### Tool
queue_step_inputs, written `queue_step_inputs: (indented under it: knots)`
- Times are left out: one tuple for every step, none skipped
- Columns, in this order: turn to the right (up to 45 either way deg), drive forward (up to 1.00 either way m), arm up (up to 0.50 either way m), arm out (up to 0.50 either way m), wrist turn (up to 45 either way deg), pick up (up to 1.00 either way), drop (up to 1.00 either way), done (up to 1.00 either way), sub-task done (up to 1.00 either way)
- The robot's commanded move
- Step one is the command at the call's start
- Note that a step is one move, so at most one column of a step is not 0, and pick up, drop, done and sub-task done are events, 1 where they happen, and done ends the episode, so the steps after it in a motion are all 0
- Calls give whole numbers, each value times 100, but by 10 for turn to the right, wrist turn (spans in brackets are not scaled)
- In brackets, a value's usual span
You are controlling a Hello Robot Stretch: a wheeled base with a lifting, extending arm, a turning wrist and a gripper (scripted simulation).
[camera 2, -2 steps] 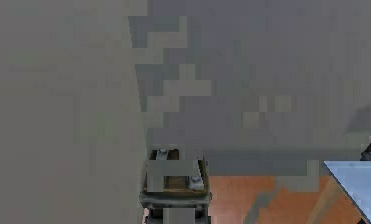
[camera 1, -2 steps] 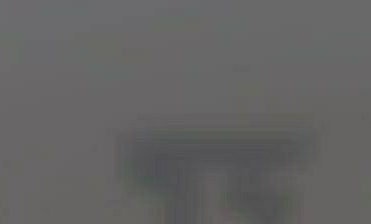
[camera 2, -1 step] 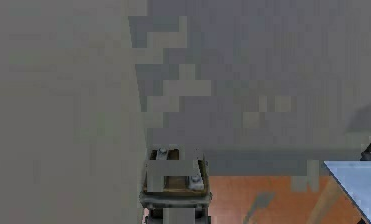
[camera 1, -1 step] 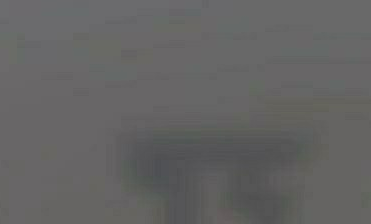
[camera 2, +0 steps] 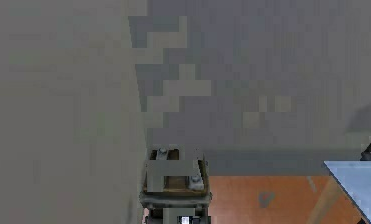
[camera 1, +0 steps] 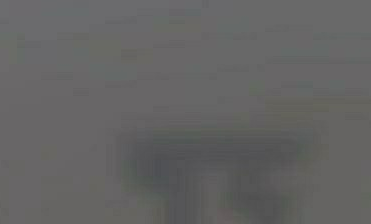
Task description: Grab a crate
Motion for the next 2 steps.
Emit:
queue_step_inputs:
  knots:
    - [0,0,0,0,450,0,0,0,0]
    - [0,0,0,0,450,0,0,0,0]
